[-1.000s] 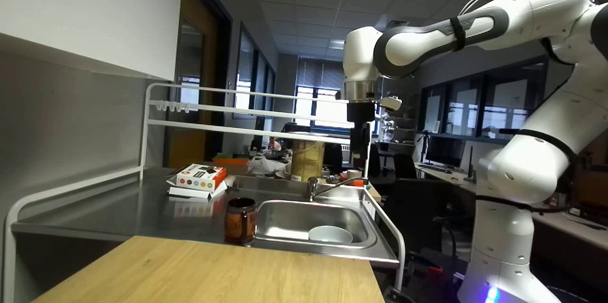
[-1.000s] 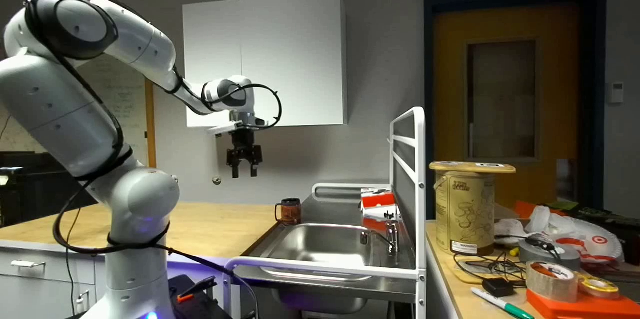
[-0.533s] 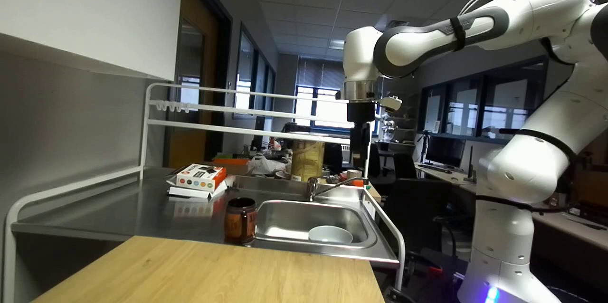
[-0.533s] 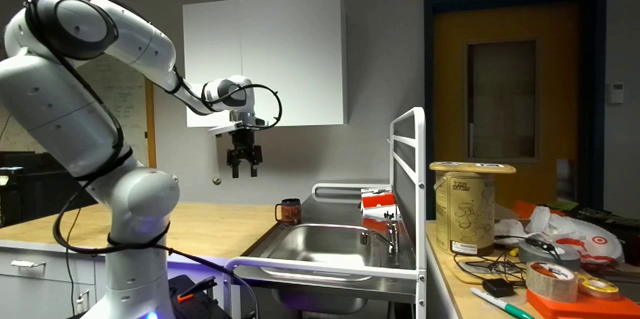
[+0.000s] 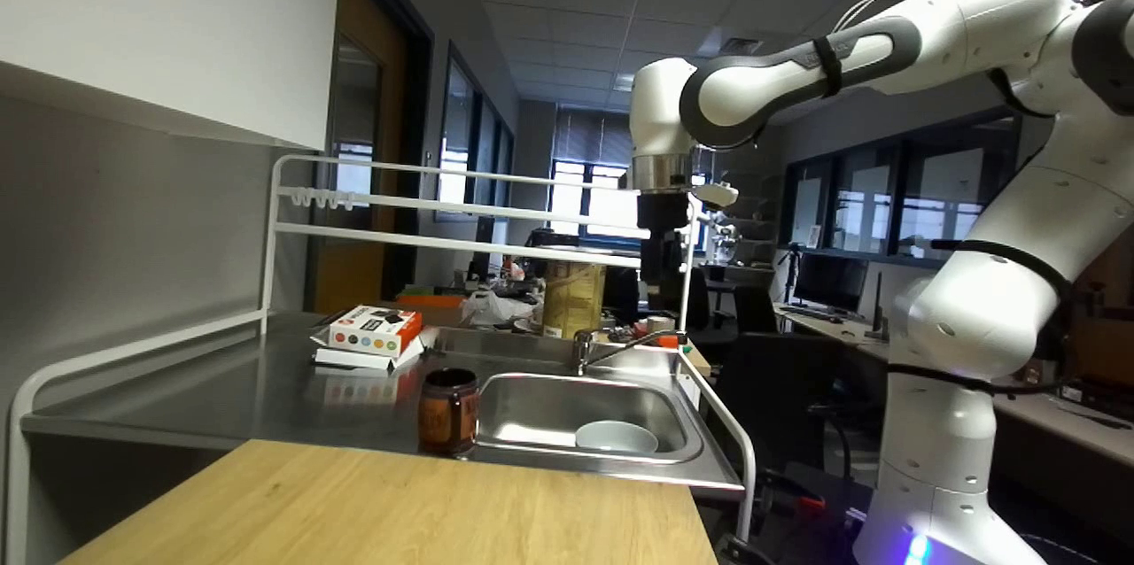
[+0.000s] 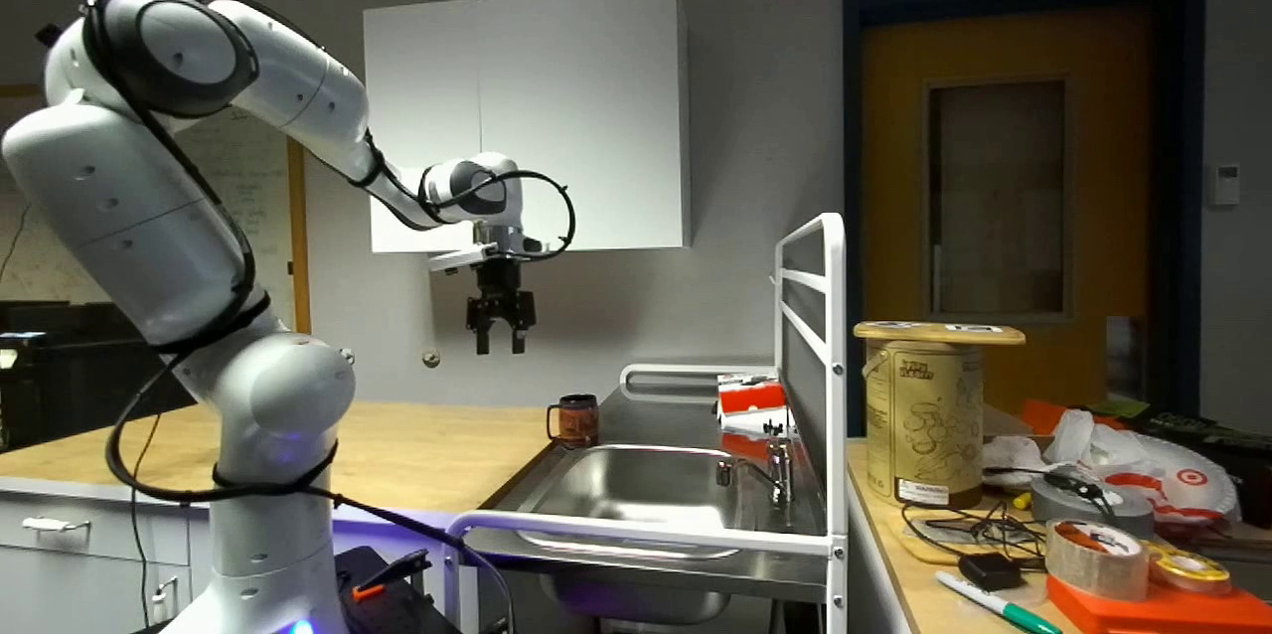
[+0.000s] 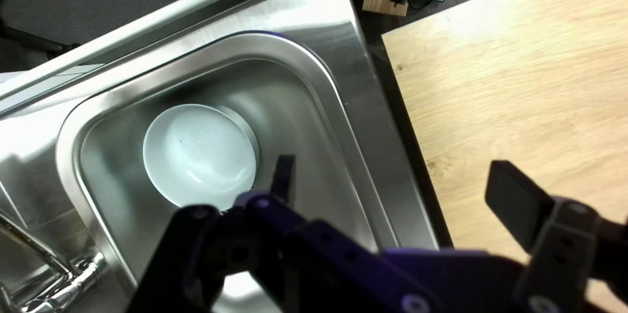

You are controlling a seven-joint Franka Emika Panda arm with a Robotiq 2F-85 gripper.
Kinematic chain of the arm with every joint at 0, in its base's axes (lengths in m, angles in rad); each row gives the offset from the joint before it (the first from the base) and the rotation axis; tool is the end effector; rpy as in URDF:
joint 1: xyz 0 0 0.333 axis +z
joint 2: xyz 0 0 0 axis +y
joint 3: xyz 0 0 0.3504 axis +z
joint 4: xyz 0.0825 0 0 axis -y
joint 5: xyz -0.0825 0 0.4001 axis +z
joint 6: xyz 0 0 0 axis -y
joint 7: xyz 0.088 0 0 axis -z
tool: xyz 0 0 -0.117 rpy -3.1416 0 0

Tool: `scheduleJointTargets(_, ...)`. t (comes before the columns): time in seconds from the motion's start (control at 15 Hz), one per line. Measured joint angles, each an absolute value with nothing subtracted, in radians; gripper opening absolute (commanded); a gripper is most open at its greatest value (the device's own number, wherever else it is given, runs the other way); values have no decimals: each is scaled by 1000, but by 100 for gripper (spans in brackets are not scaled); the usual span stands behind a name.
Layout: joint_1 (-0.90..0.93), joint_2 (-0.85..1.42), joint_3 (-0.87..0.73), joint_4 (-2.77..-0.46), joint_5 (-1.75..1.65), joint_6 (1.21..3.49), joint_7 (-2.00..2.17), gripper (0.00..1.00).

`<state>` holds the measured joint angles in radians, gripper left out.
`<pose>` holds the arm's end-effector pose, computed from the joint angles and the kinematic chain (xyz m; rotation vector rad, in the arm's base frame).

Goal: Put the cup in the sink

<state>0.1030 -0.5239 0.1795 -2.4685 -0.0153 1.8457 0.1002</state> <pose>0.3603 0.1076 0.4802 3.0082 0.2394 -0.1297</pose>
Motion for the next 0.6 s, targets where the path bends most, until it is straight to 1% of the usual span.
scheduleJointTargets(0.27,57,-358,169,-2333,-53,1862,124,100)
scheduleJointTargets(0.6,49,-62,168,-2057,-76,1862,186,100)
